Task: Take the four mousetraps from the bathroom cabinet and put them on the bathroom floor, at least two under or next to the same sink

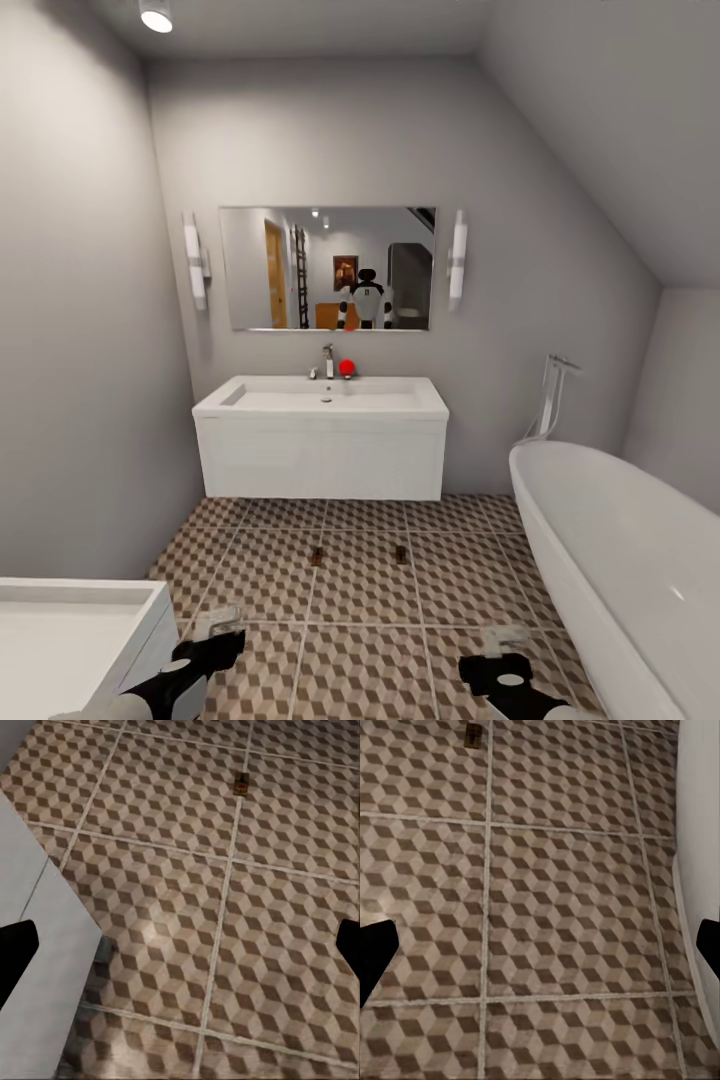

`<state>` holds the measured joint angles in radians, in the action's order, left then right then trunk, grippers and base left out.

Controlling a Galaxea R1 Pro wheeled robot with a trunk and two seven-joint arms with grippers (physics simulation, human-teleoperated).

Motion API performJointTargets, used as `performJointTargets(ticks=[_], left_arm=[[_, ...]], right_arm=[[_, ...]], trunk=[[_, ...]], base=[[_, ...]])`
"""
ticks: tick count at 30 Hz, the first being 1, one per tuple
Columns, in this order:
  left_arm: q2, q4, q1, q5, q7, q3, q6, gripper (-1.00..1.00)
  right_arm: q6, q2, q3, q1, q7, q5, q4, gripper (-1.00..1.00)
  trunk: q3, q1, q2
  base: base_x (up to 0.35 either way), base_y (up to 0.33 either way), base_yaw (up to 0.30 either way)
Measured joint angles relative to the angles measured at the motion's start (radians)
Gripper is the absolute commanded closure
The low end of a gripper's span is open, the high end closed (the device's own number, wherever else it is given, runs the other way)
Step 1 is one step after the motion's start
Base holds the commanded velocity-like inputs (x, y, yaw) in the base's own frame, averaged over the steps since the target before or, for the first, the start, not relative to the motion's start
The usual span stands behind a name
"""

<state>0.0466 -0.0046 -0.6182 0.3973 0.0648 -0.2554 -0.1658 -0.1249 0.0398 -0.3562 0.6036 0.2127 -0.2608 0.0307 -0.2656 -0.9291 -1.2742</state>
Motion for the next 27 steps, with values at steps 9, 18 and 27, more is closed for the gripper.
performJointTargets(ticks=[9, 18, 27], left_arm=[[0.004, 0.000, 0.065, 0.002, 0.004, 0.000, 0.032, -1.00], [0.003, 0.000, 0.117, 0.000, 0.000, -0.001, 0.099, -1.00], [0.001, 0.000, 0.192, -0.005, -0.002, -0.002, 0.110, -1.00]], right_arm=[[0.002, 0.001, -0.001, -0.154, 0.000, 0.000, 0.000, -1.00], [0.008, 0.002, -0.002, -0.255, 0.000, 0.000, 0.000, -1.00], [0.011, 0.007, -0.001, -0.333, 0.001, -0.005, 0.000, -1.00]], trunk=[[0.028, 0.035, 0.063], [0.050, 0.061, 0.112], [0.050, 0.061, 0.112]], base=[[0.000, 0.000, 0.000], [0.000, 0.000, 0.000], [0.000, 0.000, 0.000]])
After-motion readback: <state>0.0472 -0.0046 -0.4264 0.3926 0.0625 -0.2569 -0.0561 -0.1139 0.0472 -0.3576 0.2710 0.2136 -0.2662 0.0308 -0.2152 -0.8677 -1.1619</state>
